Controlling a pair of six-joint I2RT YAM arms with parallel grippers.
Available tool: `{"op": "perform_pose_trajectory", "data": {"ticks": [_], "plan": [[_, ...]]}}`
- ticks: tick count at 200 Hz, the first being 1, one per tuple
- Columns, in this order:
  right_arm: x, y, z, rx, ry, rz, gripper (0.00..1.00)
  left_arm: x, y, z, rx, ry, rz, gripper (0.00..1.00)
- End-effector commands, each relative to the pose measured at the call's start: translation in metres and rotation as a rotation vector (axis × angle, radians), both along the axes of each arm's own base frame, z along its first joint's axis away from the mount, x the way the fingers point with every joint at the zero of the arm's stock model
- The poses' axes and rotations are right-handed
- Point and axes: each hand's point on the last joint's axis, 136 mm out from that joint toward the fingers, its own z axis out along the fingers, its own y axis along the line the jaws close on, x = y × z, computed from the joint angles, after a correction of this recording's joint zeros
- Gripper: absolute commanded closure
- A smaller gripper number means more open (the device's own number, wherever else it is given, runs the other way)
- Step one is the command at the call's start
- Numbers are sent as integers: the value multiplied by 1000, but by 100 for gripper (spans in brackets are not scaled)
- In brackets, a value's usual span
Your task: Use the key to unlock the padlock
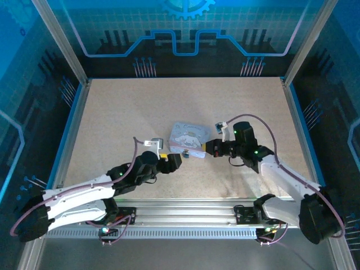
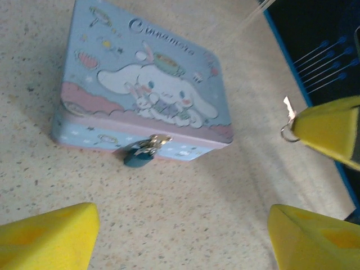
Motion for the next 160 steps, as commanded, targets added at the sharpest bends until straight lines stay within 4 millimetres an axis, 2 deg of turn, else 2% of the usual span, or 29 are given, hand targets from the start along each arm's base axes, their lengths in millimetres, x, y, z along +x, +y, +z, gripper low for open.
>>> {"op": "perform_pose_trajectory", "data": {"ticks": [1,45,94,125,160], "plan": [[14,4,10,25,-29,30,94,1,0,-19,56,25,-36,20],[38,13,-5,58,13,33,94,7,-2,-42,88,64,-57,23],[59,16,-23,42,48,27,94,14,-18,-63,113,103,-120,24],[65,15,-38,28,72,24,94,20,-27,-71,110,115,-136,24],[62,13,-55,12,109,20,94,27,-34,-77,114,118,-145,25]]}}
